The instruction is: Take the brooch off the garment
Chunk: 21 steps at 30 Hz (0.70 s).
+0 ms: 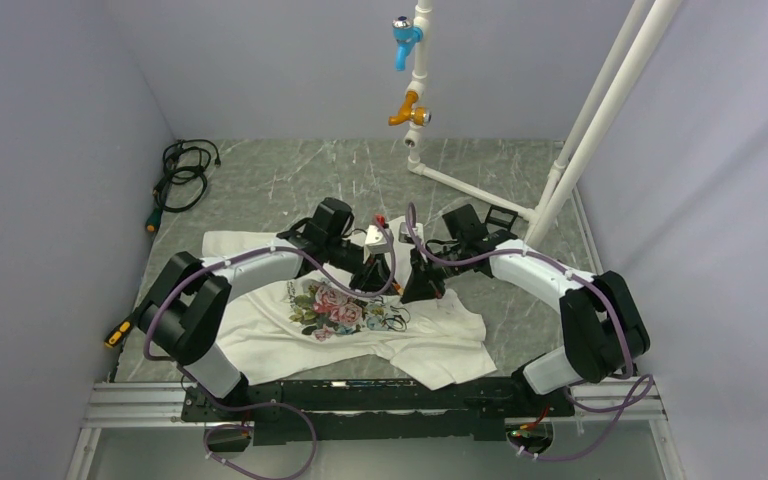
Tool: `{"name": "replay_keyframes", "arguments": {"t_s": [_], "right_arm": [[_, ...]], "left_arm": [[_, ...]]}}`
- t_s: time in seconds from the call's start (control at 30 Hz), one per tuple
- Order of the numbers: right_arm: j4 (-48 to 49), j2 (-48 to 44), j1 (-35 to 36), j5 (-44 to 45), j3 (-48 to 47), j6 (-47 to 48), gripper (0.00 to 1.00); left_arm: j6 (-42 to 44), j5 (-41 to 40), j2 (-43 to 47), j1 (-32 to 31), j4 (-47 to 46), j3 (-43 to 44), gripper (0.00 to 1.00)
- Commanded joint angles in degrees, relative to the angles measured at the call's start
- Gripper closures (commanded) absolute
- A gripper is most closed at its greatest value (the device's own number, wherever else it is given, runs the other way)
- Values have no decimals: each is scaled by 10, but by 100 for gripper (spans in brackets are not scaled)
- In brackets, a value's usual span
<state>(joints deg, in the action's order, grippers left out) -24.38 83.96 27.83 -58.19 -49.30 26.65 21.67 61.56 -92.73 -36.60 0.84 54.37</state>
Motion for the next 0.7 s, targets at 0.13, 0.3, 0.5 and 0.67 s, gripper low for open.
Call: {"name": "replay_keyframes", "arguments": {"t_s": [0.13, 0.3, 0.5, 0.67], "right_arm": [[17, -2, -2, -15, -32, 13, 94], [5, -11, -24, 1, -28, 12, 58], [22, -42, -37, 13, -2, -4, 45], [28, -57, -39, 23, -7, -11, 45]], "left_arm": [[-26, 28, -12, -7, 3, 11, 100], [-219, 32, -11, 20, -160, -32, 100], [-322, 41, -14, 33, -257, -54, 100], [-307, 53, -16, 33, -238, -45, 100]]}}
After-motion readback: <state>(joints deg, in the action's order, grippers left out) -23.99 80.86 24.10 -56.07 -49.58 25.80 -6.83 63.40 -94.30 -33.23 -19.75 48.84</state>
